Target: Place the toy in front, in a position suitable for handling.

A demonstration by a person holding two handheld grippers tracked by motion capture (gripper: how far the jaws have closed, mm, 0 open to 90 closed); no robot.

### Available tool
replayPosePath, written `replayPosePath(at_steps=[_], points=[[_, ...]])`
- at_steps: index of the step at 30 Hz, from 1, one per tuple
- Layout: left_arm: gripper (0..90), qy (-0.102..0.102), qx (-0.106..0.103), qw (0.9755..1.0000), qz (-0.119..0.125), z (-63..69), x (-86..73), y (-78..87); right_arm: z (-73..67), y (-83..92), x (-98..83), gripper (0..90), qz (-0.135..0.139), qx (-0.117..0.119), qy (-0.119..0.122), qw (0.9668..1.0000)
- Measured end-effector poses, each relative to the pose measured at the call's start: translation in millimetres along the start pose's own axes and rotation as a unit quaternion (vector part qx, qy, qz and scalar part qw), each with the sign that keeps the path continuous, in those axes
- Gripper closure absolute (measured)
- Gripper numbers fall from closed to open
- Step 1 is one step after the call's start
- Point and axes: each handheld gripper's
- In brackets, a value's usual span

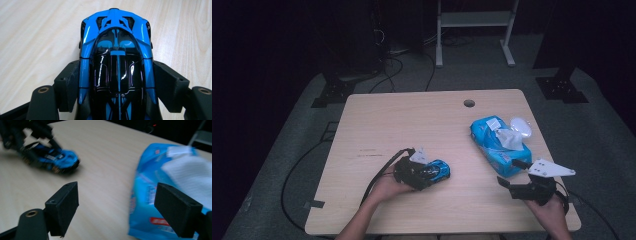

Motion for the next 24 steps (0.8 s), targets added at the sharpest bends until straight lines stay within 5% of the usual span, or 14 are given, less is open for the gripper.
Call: replayPosePath(at_steps=[6,8,17,20,24], points=[[28.1,-0.010,-0.008,0.9999,-0.009,3.6,2.8,-11.2,25.7,3.0,17.7,19.6,0.016,-0.047,-0.017,0.9986],[28.1,-0.015,-0.012,0.9997,-0.014,4.4,2.4,-15.0,42.2,-10.3,28.5,19.6,0.010,-0.062,-0.016,0.9979],[27.2,-0.019,-0.016,0.9997,0.003,4.4,-0.2,-18.1,69.5,-49.0,35.2,24.4,-0.021,-0.067,-0.040,0.9967],[18.7,-0.014,-0.010,0.9997,0.016,5.4,-2.9,-13.1,73.8,-60.6,35.5,27.9,-0.034,-0.063,-0.043,0.9965],[11.8,-0.010,0.001,0.9993,0.035,6.7,-8.3,-3.1,74.6,-73.9,35.4,42.9,-0.055,-0.066,-0.040,0.9955]])
Point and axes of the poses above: each handheld gripper's, and its own axes: y roughly backward along the jaws, x roughly out of its top, z roughly to its right, and after that the axes turned 7 degrees about -x, right-handed
